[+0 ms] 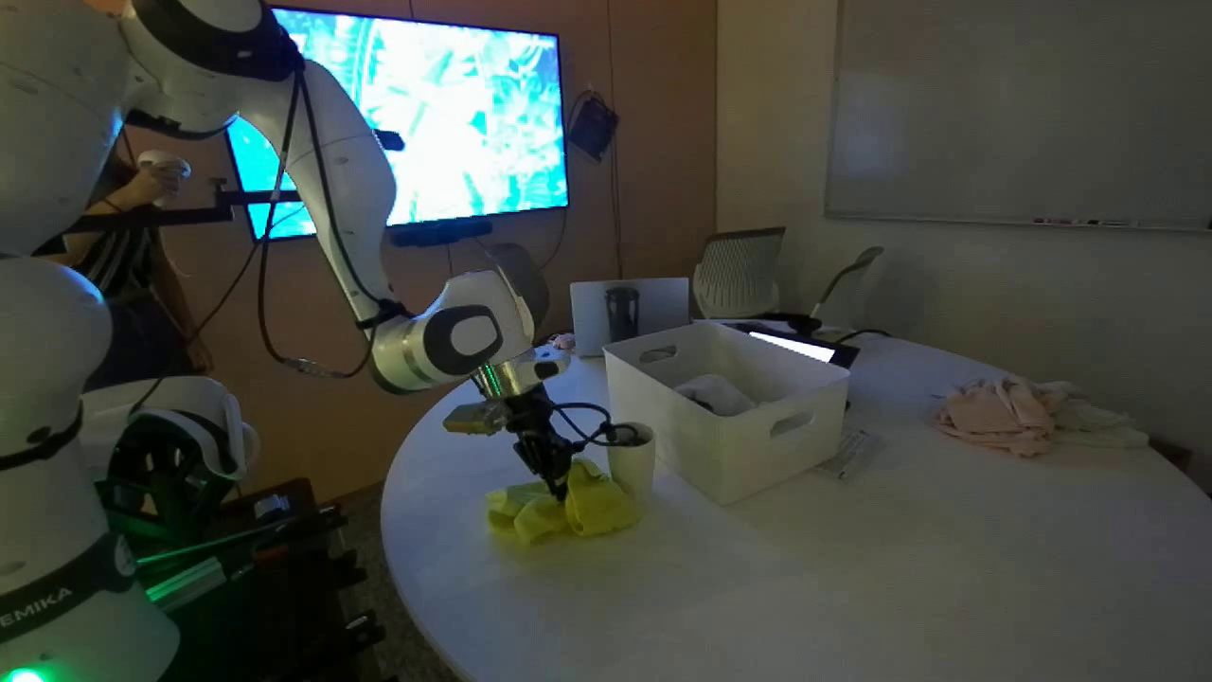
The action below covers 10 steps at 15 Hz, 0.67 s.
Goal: Put each towel in the white box, and each item from the towel in the white mug
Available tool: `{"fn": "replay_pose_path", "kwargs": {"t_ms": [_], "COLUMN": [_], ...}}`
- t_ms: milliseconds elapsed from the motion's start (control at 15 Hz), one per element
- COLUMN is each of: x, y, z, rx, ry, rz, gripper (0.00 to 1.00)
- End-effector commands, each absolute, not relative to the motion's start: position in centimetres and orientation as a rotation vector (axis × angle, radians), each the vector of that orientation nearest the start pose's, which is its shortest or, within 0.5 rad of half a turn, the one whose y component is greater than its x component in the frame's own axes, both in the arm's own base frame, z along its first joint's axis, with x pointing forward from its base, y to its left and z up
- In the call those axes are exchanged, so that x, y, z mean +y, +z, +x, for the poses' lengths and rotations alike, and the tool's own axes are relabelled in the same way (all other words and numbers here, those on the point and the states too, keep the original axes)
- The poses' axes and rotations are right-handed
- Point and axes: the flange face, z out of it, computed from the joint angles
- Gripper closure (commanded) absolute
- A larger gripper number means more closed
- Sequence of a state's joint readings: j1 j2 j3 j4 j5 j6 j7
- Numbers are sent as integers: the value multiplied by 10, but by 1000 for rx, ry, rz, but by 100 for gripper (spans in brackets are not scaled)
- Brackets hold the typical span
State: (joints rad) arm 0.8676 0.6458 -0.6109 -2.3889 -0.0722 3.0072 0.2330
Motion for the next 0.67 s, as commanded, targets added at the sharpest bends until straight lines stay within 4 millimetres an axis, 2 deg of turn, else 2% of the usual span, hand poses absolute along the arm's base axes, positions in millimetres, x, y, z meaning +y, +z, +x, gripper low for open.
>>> {"fn": "replay_pose_path", "kwargs": {"t_ms": [0, 333, 600], "x": [73, 27, -25], "y": [115, 131, 131], "z": [494, 492, 481], "rx": [-198, 70, 353], "ry": [-330, -391, -340], "rz": [-3525, -3578, -3582], "gripper": [90, 90, 89]}}
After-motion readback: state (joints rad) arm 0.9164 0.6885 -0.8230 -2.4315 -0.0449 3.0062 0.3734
